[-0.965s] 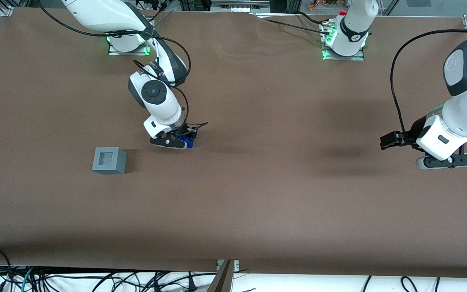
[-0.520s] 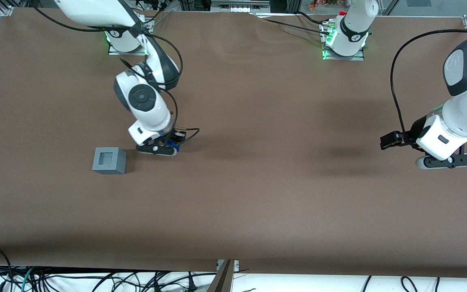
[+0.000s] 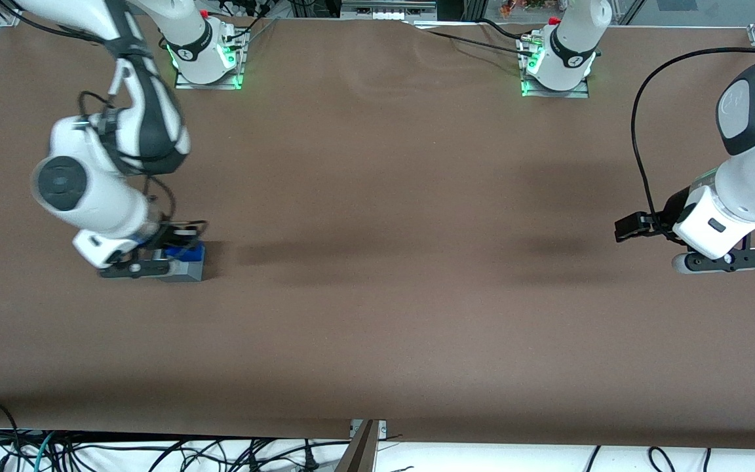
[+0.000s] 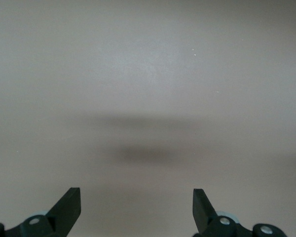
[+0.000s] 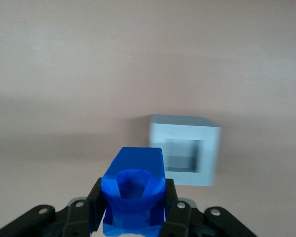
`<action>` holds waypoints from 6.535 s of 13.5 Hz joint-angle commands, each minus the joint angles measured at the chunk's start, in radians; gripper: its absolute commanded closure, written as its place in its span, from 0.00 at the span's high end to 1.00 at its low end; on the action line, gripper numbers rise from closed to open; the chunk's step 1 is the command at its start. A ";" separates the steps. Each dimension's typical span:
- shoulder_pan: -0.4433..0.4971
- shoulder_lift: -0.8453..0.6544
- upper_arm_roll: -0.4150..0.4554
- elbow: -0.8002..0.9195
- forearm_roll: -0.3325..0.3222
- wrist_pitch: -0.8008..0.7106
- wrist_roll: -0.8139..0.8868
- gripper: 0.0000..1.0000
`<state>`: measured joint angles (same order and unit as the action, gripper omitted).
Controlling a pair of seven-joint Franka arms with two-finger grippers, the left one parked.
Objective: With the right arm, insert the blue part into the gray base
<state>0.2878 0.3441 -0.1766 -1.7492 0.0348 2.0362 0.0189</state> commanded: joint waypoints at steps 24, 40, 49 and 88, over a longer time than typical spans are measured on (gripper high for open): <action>0.014 0.001 -0.101 -0.194 0.117 0.253 -0.116 0.29; 0.019 0.026 -0.083 -0.194 0.145 0.289 -0.111 0.45; 0.021 0.027 -0.081 -0.181 0.165 0.285 -0.099 0.99; -0.133 -0.283 0.062 0.149 -0.023 -0.427 -0.065 0.99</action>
<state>0.1715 0.0721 -0.1310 -1.6075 0.0244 1.6232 -0.0442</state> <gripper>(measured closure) 0.009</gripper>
